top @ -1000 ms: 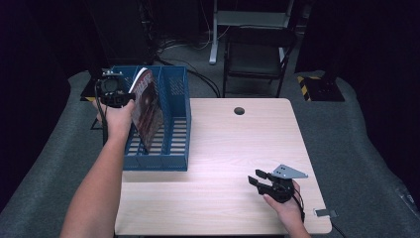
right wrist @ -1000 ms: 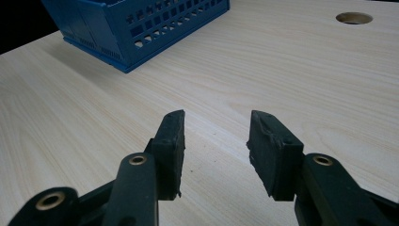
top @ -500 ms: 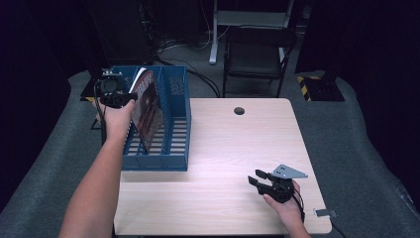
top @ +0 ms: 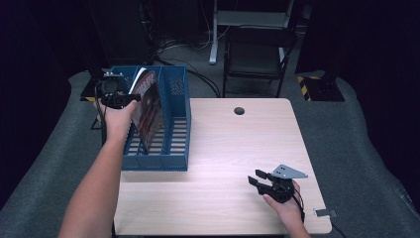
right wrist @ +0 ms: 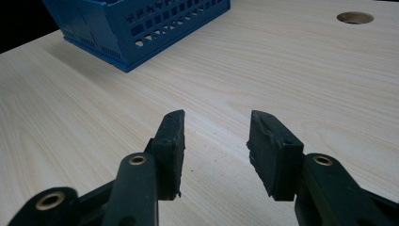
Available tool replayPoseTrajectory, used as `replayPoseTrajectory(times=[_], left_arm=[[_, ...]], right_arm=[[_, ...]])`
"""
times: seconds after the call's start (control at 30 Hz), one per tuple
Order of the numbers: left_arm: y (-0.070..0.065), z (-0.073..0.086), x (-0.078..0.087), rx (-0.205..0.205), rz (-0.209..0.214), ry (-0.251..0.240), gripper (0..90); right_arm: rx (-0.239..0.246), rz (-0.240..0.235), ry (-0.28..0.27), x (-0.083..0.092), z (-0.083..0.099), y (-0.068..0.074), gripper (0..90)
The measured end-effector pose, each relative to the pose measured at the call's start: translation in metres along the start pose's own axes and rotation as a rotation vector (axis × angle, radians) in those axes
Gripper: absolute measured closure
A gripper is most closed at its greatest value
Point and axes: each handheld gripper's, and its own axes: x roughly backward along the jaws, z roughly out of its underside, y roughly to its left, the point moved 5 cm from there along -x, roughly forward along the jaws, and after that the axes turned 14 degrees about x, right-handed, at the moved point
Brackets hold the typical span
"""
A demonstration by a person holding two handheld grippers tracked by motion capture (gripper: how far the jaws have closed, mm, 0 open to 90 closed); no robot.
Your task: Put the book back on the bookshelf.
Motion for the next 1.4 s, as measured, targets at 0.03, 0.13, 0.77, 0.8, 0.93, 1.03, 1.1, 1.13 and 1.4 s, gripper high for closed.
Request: replayPoseTrajectory(times=[0.03, 0.13, 0.77, 0.8, 0.93, 1.03, 1.1, 1.13, 1.4], left_arm=[[0.0, 0.0, 0.001, 0.001, 0.001, -0.004, 60.6], [-0.001, -0.001, 0.001, 0.003, 0.011, -0.002, 59.2], [0.003, -0.006, 0.019, 0.001, 0.038, 0.014, 53.1], [0.003, -0.006, 0.019, 0.001, 0.038, 0.014, 52.8], [0.002, -0.006, 0.022, -0.011, 0.04, 0.029, 52.4], [0.002, -0.008, 0.026, -0.019, 0.046, 0.025, 51.7], [0.001, -0.009, 0.029, -0.026, 0.046, 0.027, 50.5], [0.001, -0.009, 0.03, -0.031, 0.047, 0.021, 50.0], [-0.006, -0.013, 0.048, -0.083, 0.077, 0.017, 46.8]], right_arm=[[0.0, 0.0, 0.0, 0.0, 0.0, 0.0, 55.8], [0.001, -0.002, 0.004, 0.0, 0.0, 0.0, 55.8], [-0.002, -0.014, 0.005, -0.003, 0.001, 0.0, 55.3], [-0.002, -0.014, 0.005, -0.003, 0.001, 0.0, 55.3], [0.001, -0.02, 0.019, -0.007, 0.003, 0.001, 55.2], [0.002, -0.02, 0.018, -0.007, 0.003, 0.001, 55.2], [0.0, -0.017, 0.017, -0.006, 0.003, 0.001, 55.2], [0.0, -0.015, 0.012, -0.006, 0.003, 0.001, 55.2], [0.004, -0.021, 0.023, -0.007, 0.004, 0.001, 55.2]])
